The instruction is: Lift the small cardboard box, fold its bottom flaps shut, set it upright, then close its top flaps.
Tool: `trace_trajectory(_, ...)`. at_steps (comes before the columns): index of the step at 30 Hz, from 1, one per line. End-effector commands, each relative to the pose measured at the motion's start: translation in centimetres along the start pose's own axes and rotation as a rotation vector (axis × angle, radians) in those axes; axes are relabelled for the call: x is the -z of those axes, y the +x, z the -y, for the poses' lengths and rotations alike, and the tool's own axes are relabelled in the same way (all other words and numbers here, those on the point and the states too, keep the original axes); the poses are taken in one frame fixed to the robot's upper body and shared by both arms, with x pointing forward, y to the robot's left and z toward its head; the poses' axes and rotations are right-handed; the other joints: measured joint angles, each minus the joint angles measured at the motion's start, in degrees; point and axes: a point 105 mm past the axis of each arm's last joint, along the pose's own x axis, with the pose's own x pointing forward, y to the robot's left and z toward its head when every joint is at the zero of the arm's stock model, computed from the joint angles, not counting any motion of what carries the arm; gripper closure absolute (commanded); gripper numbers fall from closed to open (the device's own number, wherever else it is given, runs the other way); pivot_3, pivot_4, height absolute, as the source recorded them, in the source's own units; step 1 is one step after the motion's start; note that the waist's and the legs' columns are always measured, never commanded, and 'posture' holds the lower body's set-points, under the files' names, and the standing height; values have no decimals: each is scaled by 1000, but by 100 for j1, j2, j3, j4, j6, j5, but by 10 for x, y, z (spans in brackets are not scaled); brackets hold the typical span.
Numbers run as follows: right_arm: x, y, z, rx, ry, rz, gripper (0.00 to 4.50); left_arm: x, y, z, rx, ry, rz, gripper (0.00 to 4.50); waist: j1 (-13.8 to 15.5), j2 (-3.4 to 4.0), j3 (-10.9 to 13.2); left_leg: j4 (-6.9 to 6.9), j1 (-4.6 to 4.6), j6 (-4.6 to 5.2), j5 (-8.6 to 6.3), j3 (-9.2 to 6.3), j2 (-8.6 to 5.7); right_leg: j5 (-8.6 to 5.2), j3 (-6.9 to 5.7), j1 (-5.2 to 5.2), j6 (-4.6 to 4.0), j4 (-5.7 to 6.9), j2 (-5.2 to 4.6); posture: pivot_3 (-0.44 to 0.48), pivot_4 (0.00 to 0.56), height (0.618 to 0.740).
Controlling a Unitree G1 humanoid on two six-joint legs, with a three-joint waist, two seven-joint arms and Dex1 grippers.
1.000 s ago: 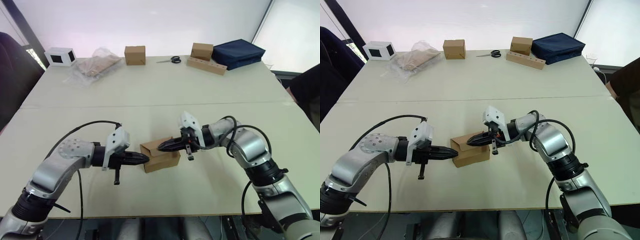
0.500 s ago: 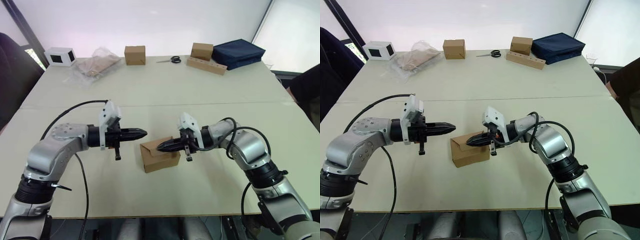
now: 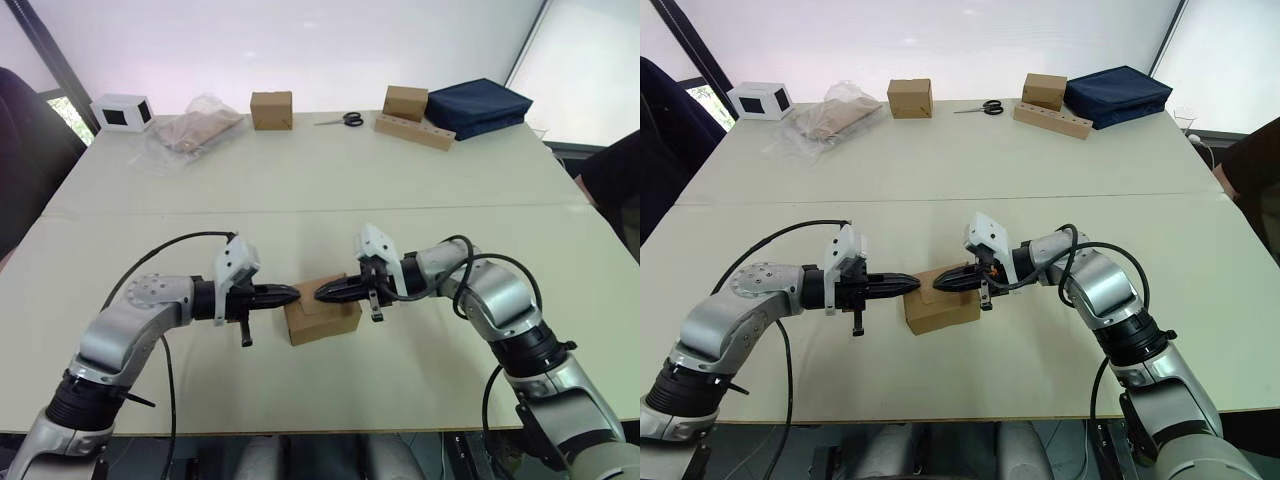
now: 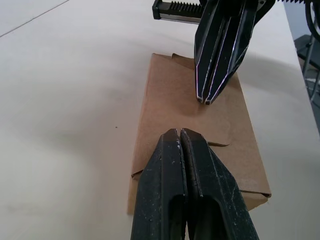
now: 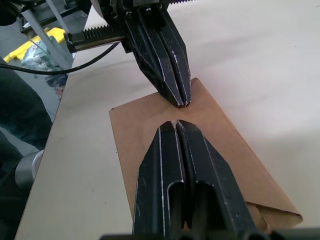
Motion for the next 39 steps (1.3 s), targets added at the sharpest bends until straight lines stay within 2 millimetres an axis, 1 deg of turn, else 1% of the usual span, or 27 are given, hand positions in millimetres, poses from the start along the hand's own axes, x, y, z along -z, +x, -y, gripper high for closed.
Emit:
trace_trajectory(1,-14,-5,-4,0,-48,36,4500,-7,0,-3,-23,16,25,4448,3,0,0,0,0,0,0,0,0,0,0,1,0,0,0,0,150,740)
trace_trajectory(6,-15,-8,-4,19,-55,43,4500,-6,0,-5,-32,22,22,4448,-2,0,0,0,0,0,0,0,0,0,0,0,0,0,0,0,150,740)
trace_trajectory(10,-21,-12,0,55,-74,59,4500,-7,-1,-10,-58,20,38,4448,-2,0,0,0,0,0,0,0,0,0,0,0,0,0,0,0,150,740)
trace_trajectory(13,-24,-16,3,85,-101,61,3852,-8,-1,-11,-64,16,46,4500,-1,0,0,0,0,0,0,0,0,0,0,1,0,0,0,0,150,740)
trace_trajectory(17,-24,-19,2,98,-148,31,2287,-12,1,-12,-66,3,74,4500,4,0,0,0,0,0,0,0,0,0,0,0,0,0,0,0,150,740)
trace_trajectory(24,-16,-17,-4,96,-203,-21,2287,-13,1,-13,-60,-7,79,4500,-10,0,0,0,0,1,0,2,0,0,-1,0,0,0,1,0,150,740)
trace_trajectory(28,-11,-17,-2,110,-237,-55,2287,-14,1,-14,-64,-20,88,4500,-5,0,0,0,0,0,0,2,0,0,0,0,0,0,0,0,150,740)
trace_trajectory(32,-10,-16,-1,118,-247,-58,2287,-17,0,-15,-67,-34,102,4500,-5,0,0,0,0,0,0,1,0,0,-1,0,0,0,0,0,150,740)
trace_trajectory(39,-7,-16,6,161,-304,-95,2287,-13,1,-13,-63,-36,89,4500,-4,0,0,0,0,0,0,2,0,0,0,0,0,0,0,0,150,740)
